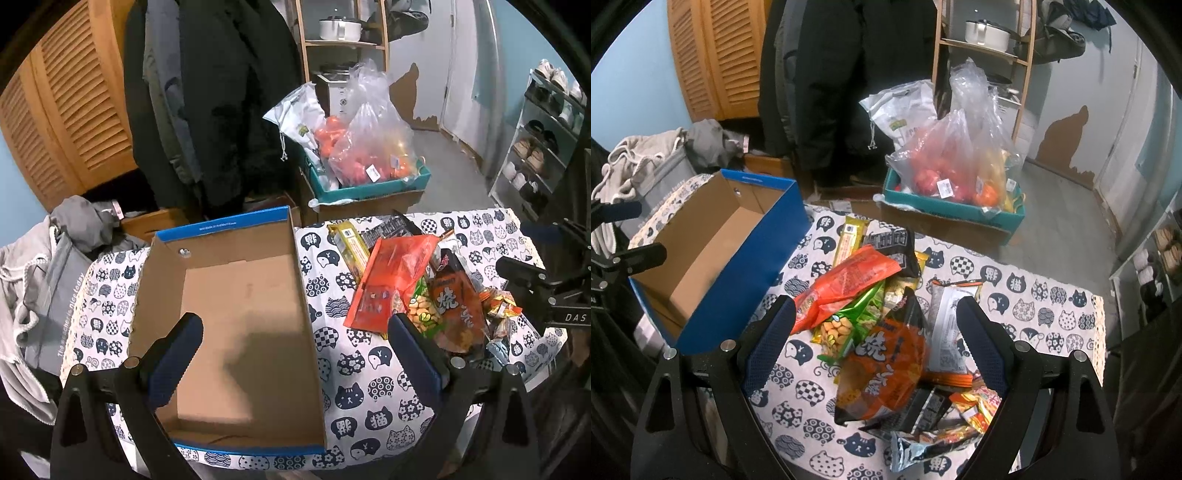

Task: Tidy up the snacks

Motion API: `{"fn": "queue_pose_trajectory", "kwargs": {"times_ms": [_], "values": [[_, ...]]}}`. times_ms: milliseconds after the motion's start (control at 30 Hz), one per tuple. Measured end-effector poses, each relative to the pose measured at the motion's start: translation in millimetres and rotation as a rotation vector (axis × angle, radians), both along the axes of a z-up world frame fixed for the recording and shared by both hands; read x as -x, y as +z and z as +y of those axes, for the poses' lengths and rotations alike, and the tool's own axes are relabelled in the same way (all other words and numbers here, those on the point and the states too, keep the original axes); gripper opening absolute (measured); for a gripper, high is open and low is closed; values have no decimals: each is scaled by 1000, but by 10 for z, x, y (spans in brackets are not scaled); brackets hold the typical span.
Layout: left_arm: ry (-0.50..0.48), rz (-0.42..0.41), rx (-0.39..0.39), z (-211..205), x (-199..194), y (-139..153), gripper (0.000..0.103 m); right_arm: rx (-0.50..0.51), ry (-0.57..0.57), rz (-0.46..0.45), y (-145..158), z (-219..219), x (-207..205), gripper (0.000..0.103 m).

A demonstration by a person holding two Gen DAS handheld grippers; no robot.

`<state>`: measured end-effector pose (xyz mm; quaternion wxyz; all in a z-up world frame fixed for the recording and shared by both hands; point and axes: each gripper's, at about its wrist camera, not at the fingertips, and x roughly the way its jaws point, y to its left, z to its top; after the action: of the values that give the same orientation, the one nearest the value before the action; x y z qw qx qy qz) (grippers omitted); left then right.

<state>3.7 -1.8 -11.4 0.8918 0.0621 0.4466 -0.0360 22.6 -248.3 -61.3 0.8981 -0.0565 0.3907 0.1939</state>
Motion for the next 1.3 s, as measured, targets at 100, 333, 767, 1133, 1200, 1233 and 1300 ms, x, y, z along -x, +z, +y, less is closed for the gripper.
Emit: {"fn": "queue_pose_trajectory", "kwargs": {"times_ms": [100,333,767,1133,1200,1233,1300], "values": [[-1,2,1,-2,-3,-5,101,2,1,1,1,6,-3,87],[-8,15,6,-26,-3,-27,101,4,0,1,-13,-4,-3,87],[-9,17,6,-39,1,-32,101,13,-1,4,-57,-1,7,87],[-11,18,8,-53,3,-34,101,14,-2,7,-40,14,-11,87],[-10,18,7,-49,5,-34,101,15,-2,8,-49,5,-5,87],[-11,18,8,-47,4,-33,101,15,-2,7,-40,17,-11,87],[-11,17,7,-48,3,-33,101,15,-2,7,-41,15,-10,87]]}}
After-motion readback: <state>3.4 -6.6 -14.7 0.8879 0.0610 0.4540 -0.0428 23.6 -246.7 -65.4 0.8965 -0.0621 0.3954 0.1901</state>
